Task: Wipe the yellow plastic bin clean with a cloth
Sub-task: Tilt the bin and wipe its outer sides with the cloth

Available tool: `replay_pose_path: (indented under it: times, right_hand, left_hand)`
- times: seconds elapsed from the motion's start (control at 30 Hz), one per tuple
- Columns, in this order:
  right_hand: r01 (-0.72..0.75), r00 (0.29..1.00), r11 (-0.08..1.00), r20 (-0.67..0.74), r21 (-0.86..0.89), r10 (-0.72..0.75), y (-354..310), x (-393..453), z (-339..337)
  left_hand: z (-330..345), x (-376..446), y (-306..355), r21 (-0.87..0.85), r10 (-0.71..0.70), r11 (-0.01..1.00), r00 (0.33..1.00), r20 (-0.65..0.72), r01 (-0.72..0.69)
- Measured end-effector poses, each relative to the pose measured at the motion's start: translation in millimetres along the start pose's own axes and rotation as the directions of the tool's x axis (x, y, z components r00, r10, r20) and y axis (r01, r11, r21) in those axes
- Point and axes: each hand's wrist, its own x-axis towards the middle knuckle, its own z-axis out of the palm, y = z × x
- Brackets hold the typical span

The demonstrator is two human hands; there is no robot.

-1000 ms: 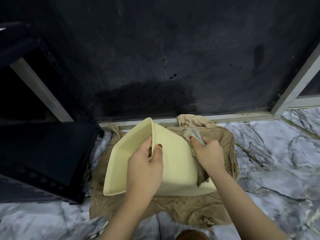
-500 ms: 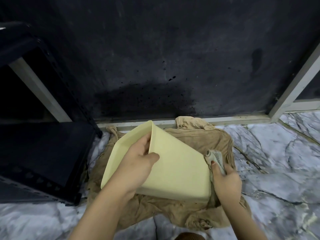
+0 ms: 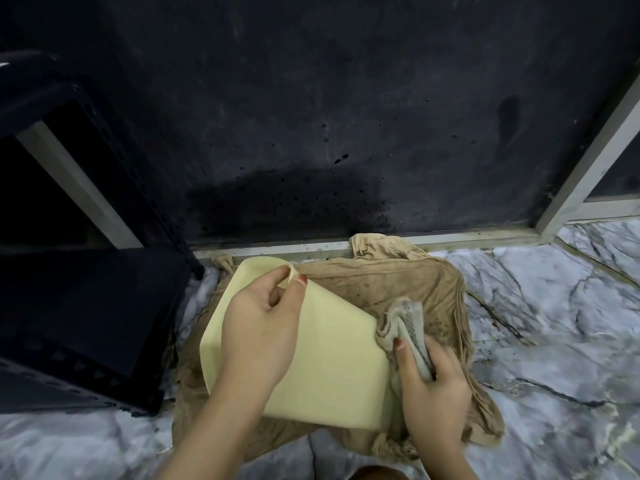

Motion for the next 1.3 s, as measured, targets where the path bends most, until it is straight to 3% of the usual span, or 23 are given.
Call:
replay_pose_path:
  times: [0.2, 0.33, 0.47, 0.67, 0.97, 1.1, 1.3]
  right_hand:
    - [0.172, 0.971, 0.983, 0.16, 0.064, -0.18, -42.6, 5.3, 22.6]
    - [0.114, 0.948, 0.989, 0.288, 0.095, -0.137, -53.1, 12.2, 27.3]
    - [0.038, 0.948, 0.997, 0.314, 0.069, -0.058, -45.1, 20.9, 23.3]
    - [-0.135, 0.964, 0.986, 0.219, -0.095, 0.153, 9.2, 42.4, 10.8]
    - [-0.285, 0.951, 0.955, 0.097, -0.082, 0.292, 33.5, 47.4, -5.0]
    - [-0.183, 0.97, 0.981, 0.148, -0.071, 0.192, 7.5, 36.1, 5.4]
    - [0.081, 0.963, 0.996, 0.254, 0.035, -0.088, -52.5, 13.7, 26.5]
  left_hand:
    - [8.4, -6.7, -8.5, 0.065, 0.015, 0.998, 0.999, 0.047, -0.018]
    - [8.1, -4.2, -11.9, 0.088, 0.03, 0.996, 0.998, 0.058, -0.035]
    - [7.7, -2.5, -14.1, 0.088, 0.03, 0.996, 0.998, 0.048, -0.034]
    - [2.2, 3.6, -17.0, 0.004, -0.016, 1.0, 1.0, 0.011, 0.016]
    - [13.4, -3.9, -9.8, 0.076, 0.007, 0.997, 1.0, 0.028, -0.009]
    - [15.6, -4.7, -8.3, 0.104, 0.016, 0.994, 0.999, 0.037, -0.019]
    - [15.4, -5.4, -7.5, 0.126, 0.051, 0.991, 0.999, -0.004, -0.05]
